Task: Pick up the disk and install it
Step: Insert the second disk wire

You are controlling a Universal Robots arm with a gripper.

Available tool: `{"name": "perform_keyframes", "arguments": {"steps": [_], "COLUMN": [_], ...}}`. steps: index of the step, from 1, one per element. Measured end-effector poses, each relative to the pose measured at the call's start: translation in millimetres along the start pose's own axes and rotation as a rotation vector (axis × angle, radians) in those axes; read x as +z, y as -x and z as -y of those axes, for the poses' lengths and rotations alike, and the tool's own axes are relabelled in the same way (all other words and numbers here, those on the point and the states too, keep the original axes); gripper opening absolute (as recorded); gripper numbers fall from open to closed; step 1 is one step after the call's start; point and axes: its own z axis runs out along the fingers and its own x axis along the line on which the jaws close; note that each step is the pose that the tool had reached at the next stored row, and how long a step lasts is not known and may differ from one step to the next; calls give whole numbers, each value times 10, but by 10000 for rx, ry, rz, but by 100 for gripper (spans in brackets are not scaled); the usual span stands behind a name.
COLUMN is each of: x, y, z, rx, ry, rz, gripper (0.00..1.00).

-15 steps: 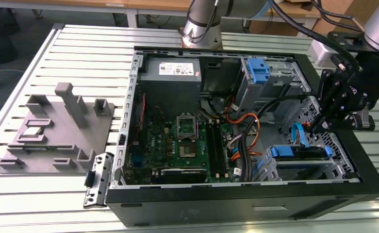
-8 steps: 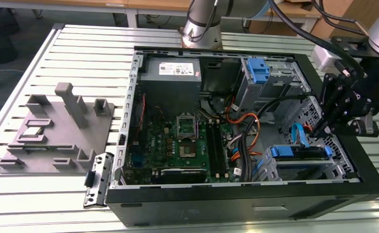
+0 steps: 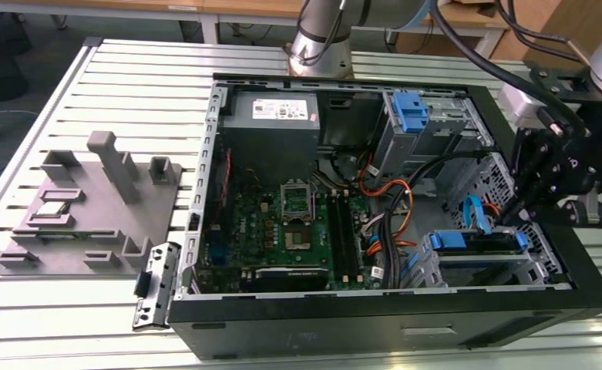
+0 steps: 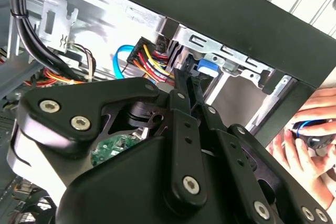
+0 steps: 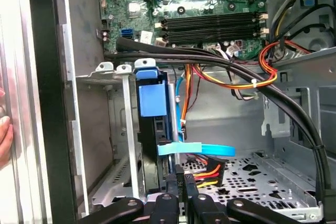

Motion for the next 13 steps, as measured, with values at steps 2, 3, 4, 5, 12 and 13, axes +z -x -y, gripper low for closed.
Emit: {"name": "perform_keyframes", "arguments": {"steps": [2, 3, 4, 5, 12, 13], "x": [7, 9, 11, 11, 13, 15], "y": [-13, -19, -24, -29, -63, -67], "z": [1, 1, 1, 1, -15, -19], "rx": [-135, -210, -297, -383, -818, -831], "ry": [-30, -36, -40, -42, -51, -52], "rz": [7, 9, 12, 15, 26, 25], "gripper": [16, 16, 16, 16, 16, 16]}}
